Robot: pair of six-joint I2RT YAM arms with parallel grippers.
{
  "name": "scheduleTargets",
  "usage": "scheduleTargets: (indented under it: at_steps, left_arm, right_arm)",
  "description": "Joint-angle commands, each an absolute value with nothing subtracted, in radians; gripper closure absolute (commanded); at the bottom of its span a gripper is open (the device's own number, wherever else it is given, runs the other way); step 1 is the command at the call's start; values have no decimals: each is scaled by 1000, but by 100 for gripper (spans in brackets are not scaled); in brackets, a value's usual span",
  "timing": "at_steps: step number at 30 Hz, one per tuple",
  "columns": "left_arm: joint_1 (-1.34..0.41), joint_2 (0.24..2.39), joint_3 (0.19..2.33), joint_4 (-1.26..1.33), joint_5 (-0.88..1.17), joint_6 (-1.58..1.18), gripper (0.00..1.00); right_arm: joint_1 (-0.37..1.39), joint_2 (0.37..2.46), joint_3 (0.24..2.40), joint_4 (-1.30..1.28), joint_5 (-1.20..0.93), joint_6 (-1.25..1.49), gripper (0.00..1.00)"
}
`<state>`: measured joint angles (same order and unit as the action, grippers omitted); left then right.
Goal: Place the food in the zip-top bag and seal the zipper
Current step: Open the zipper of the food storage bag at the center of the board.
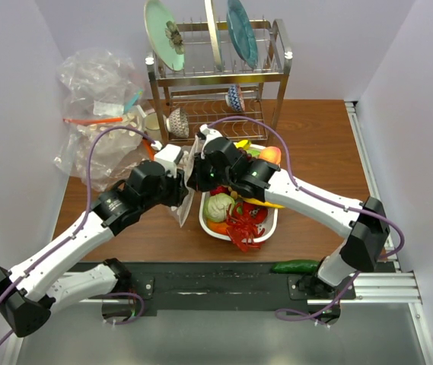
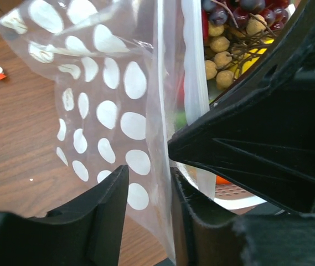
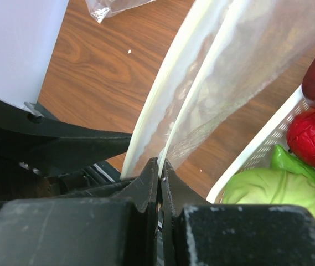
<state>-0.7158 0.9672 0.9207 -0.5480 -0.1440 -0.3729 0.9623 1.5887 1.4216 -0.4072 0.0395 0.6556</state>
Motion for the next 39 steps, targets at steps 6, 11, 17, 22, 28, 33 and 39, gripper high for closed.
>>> scheduleTargets:
  at_steps: [6,11,17,22,28,33,39]
  left_arm:
    - [-722,971,1011,-583,-241,-350,70]
    - [-723,995,1003,-554,-244,-344,71]
    - [-722,1034,973,-494,-242,-342,62]
    - [-722,1066,988,-483,-302,-341,70]
    - [-721,1112,1052,-547,-386,-311,100]
    - [-721,1120,1158,-737,-503,-328,100]
    - [-721,1109,1219,-873,-598,-376,100]
  right_arm:
    - [966,1606,1437,-422,67,646,100]
    - [966,1600,1417,-400,40,653,100]
    - [966,1582,1411,-397,32,652,100]
    - [966,1571,1401,-399,23,652,100]
    - [965,1568,1371,-413,38,647,100]
    - [950,1591,1364,-451,147,617,100]
    - [919,1640,1356,-436,163,604,100]
